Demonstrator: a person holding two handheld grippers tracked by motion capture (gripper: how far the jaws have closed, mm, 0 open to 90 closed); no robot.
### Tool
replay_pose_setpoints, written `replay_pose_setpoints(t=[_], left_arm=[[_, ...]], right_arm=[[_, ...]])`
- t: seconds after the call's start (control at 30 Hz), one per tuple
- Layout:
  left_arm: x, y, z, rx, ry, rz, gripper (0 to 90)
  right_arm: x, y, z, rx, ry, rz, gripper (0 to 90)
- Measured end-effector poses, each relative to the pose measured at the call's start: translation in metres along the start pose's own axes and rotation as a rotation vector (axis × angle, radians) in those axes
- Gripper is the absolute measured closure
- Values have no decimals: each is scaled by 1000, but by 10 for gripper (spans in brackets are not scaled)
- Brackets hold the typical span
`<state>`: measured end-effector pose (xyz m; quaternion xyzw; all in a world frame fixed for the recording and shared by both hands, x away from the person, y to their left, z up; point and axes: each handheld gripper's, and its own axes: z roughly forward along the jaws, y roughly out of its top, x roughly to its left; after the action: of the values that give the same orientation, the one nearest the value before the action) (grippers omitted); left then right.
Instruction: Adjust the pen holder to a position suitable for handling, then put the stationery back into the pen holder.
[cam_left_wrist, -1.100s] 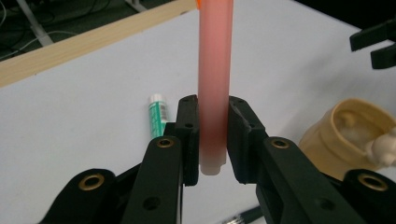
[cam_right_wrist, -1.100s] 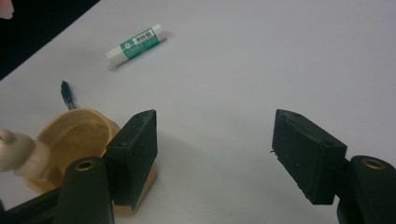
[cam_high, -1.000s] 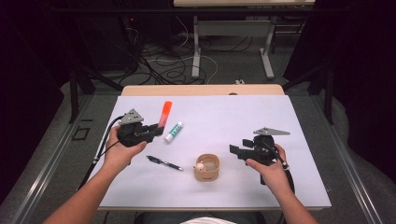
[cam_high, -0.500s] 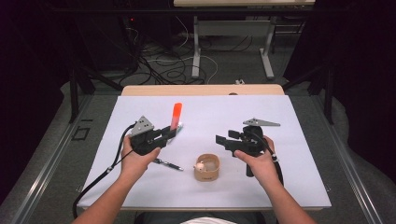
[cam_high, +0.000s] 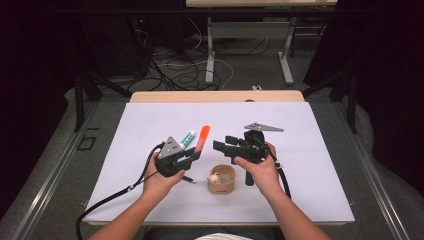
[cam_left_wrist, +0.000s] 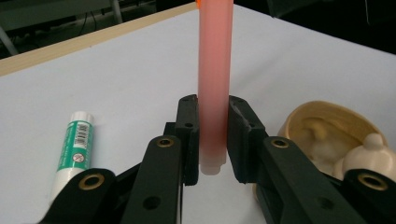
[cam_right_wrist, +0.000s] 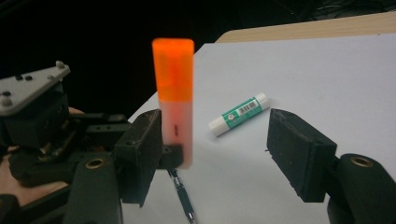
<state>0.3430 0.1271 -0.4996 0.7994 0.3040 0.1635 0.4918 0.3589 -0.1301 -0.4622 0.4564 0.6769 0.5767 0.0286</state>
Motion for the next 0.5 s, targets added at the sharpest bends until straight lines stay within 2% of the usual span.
replay_pose_setpoints(t=[0.07,0.23,0.3,0.5], left_arm=[[-1,-2,2,12,-7,8,763],[-3,-4,5,13,-10,12,763],[-4,-5,5,28,-15,21,763],[-6,-6,7,24,-19,31,763]], right_arm=[[0,0,3,2,3,0,384],[0,1,9,-26,14,49,446],[1,1,13,-31,16,71,450],[1,3,20,-27,19,85,491]])
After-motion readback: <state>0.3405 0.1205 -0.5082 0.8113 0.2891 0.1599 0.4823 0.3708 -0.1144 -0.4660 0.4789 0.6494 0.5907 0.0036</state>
